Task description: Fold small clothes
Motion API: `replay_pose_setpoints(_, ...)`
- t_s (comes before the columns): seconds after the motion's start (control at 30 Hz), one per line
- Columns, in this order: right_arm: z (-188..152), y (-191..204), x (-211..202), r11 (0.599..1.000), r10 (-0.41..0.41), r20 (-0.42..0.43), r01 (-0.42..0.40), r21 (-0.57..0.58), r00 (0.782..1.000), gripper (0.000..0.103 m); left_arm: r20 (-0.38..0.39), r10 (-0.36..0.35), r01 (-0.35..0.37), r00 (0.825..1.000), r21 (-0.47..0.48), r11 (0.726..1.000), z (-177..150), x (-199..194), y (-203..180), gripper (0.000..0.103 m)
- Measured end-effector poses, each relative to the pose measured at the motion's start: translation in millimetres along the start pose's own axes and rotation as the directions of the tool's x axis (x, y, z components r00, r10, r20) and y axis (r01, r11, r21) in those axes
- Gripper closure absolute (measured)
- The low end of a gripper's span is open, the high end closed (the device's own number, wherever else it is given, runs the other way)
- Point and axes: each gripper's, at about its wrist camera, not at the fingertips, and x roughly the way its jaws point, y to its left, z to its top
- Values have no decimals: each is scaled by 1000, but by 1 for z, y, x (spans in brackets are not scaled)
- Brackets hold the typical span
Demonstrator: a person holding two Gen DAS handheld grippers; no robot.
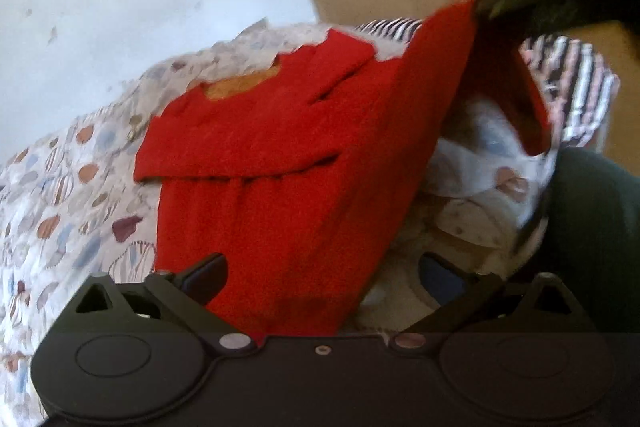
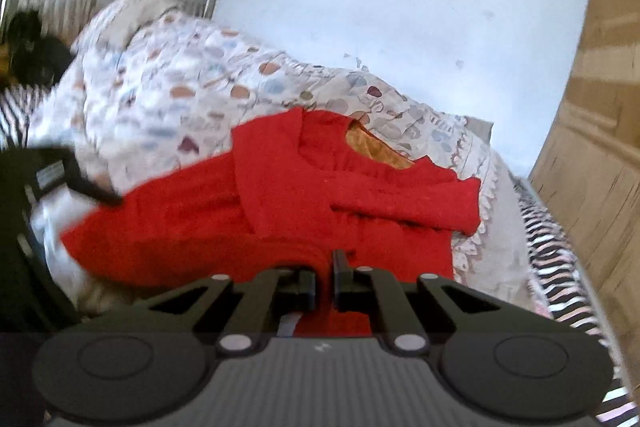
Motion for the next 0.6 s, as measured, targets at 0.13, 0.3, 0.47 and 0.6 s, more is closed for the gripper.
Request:
replay_pose_setpoints(0.13,5,-19,-7,994,33,6,-33,105,999,94,-37,31,-32,999,-15,999,4,15,8,25)
replay_pose_setpoints(0.3,7,-27,-6,987,42,8,-43,153,999,94,-72,142,-143,987,-6,990,-3,18,25,52)
replay_pose_setpoints(0.47,-3,-12,-3,995,43,-45,-39,94,998,94,-90,167,-178,982,-133,975,-11,3,62,66)
replay_pose_setpoints(0.6,-22,6,1,1000,20,-115,-21,-6,993,93,-88,156,-172,984,-219,960,-12,-4,85,73)
